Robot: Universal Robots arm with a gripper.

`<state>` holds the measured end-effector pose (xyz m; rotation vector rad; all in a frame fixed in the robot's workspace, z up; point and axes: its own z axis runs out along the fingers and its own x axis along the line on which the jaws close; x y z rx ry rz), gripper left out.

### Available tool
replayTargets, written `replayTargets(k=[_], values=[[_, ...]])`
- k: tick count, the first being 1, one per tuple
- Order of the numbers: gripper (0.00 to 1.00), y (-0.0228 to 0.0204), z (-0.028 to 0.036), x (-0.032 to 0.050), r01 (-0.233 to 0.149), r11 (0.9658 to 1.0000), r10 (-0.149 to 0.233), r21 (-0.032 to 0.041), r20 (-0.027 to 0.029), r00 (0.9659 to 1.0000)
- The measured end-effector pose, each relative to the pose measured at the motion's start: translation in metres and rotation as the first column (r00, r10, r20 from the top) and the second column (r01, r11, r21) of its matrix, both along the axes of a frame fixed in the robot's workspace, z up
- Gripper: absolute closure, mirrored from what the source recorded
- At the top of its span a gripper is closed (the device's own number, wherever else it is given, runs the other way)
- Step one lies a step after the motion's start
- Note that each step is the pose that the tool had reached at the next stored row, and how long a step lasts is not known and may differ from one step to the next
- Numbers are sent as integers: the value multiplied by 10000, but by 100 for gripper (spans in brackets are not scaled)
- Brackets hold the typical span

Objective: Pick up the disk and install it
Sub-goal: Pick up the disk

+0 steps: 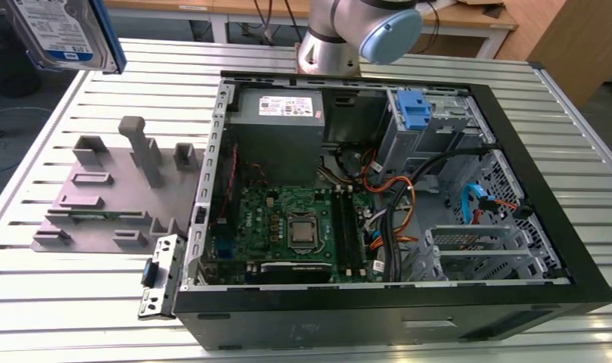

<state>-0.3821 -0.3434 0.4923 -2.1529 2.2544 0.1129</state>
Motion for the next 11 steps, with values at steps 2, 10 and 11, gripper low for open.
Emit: replayTargets(k=[2,10,11], values=[[65,0,28,0,0,10000,0,-1,-2,10000],[65,0,34,22,-1,10000,1,0,-1,10000],[65,0,35,32,0,10000,0,-1,-1,10000]])
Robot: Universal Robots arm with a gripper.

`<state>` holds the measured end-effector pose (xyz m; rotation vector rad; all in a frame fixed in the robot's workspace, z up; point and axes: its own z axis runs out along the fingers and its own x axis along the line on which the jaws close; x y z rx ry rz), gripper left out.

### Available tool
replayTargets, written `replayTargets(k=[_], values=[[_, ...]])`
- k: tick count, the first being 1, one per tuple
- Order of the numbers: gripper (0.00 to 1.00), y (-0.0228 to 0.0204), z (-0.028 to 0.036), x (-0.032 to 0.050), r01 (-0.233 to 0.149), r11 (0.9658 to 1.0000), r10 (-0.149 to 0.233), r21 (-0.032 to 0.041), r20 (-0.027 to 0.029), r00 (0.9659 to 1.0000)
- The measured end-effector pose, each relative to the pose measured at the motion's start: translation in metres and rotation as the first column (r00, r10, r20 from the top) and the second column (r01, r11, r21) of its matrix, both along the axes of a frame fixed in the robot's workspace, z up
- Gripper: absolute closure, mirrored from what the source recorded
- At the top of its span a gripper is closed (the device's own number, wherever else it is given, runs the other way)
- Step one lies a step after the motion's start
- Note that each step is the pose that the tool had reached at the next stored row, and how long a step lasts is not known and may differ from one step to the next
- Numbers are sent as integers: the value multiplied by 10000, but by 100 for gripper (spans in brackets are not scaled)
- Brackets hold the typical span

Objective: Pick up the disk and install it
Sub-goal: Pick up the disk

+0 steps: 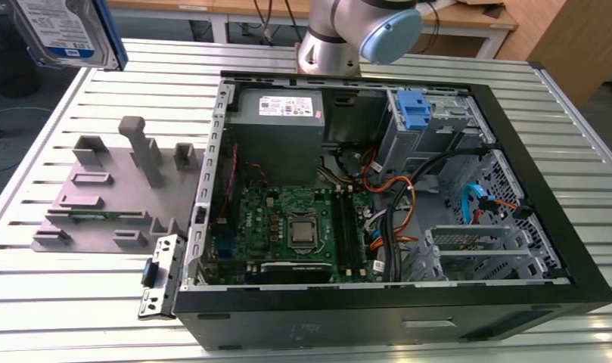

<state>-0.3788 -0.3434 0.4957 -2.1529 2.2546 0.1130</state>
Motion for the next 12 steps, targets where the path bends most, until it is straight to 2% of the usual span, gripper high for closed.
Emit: replayTargets(k=[5,12], values=[[65,0,-1,76,1,10000,-1,0,0,10000],[65,0,-3,243,0,10000,0,1,1,10000]])
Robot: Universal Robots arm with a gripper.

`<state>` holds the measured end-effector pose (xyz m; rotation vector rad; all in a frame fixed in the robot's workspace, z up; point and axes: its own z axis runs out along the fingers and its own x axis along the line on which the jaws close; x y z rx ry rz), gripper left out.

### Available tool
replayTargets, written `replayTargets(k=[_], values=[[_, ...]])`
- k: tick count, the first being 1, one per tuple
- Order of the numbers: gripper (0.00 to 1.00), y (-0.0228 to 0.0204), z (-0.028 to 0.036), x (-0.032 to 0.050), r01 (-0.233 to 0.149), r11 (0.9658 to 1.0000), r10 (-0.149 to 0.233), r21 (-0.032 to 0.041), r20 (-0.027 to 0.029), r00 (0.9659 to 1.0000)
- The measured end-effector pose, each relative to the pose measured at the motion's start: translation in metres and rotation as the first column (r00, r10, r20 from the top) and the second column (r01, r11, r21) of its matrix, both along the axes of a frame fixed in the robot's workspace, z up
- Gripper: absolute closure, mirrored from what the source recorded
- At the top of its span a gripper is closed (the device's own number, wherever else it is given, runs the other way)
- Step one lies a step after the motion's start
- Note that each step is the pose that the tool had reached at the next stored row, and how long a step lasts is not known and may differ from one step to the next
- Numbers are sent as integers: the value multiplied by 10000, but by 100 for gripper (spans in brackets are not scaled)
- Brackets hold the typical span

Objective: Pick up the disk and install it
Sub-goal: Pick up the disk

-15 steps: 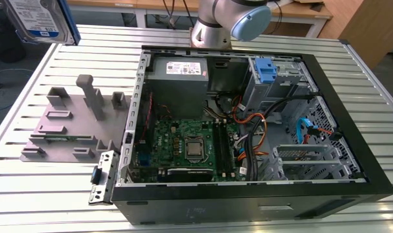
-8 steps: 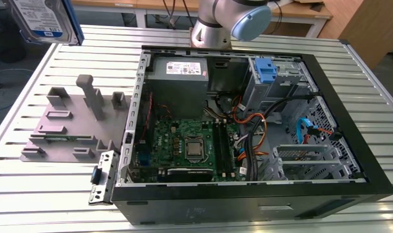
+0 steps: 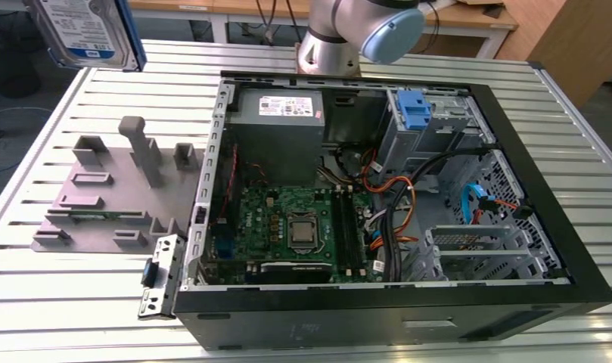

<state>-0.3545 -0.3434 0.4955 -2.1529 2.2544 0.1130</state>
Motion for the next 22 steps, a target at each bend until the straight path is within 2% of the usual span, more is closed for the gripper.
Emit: replayTargets(k=[10,17,22], values=[[65,0,-2,271,0,10000,0,0,0,10000],[65,0,-1,390,1,10000,-1,0,-1,10000],[65,0,-2,503,0,10000,0,0,-1,10000]])
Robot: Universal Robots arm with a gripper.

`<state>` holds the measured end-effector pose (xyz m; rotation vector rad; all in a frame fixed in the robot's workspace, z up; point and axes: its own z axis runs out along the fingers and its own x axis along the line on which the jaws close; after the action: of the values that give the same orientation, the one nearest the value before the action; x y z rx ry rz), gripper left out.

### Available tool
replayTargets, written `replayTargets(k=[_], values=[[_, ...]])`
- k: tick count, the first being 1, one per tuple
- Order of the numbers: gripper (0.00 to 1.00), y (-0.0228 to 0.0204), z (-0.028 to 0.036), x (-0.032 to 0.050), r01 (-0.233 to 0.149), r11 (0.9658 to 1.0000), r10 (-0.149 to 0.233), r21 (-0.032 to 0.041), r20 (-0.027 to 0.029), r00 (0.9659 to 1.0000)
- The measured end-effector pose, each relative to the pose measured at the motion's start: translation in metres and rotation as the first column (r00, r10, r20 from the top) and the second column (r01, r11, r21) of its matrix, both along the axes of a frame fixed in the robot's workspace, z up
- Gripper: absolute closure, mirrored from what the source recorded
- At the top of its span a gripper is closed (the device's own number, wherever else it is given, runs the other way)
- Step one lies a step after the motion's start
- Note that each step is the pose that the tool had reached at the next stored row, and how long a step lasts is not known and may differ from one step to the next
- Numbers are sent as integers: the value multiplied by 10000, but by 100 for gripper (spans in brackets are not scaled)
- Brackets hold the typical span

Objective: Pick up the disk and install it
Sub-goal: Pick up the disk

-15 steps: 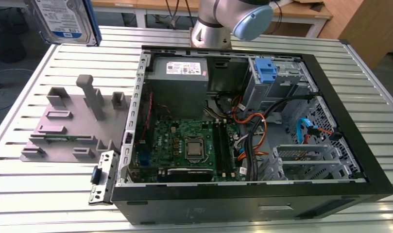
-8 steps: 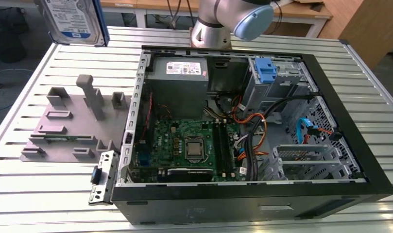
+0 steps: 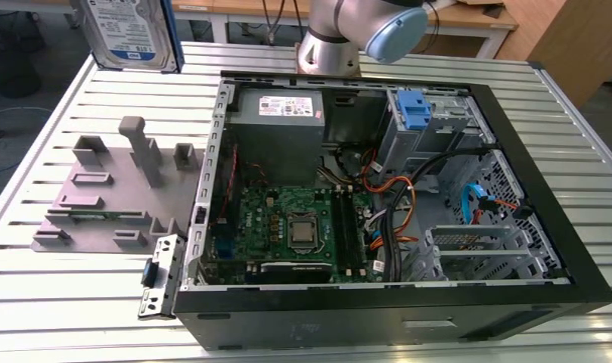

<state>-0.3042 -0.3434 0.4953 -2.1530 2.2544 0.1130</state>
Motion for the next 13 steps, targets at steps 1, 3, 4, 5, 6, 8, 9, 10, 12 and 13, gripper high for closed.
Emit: replayTargets(k=[1,3,4,5,6,8,9,10,12,13], values=[[65,0,0,24,0,10000,0,0,1,10000],[65,0,0,77,0,10000,0,0,1,10000],[65,0,-1,101,0,10000,0,0,1,10000],[65,0,-1,124,1,10000,-1,0,0,10000],[65,0,-1,148,1,10000,-1,0,1,10000],[65,0,-1,194,1,10000,-1,0,1,10000],[65,0,-1,213,1,10000,-1,0,0,10000],[65,0,-1,224,1,10000,-1,0,1,10000],[65,0,-1,226,1,10000,-1,0,1,10000],[65,0,-1,226,2,10000,-2,0,1,10000]])
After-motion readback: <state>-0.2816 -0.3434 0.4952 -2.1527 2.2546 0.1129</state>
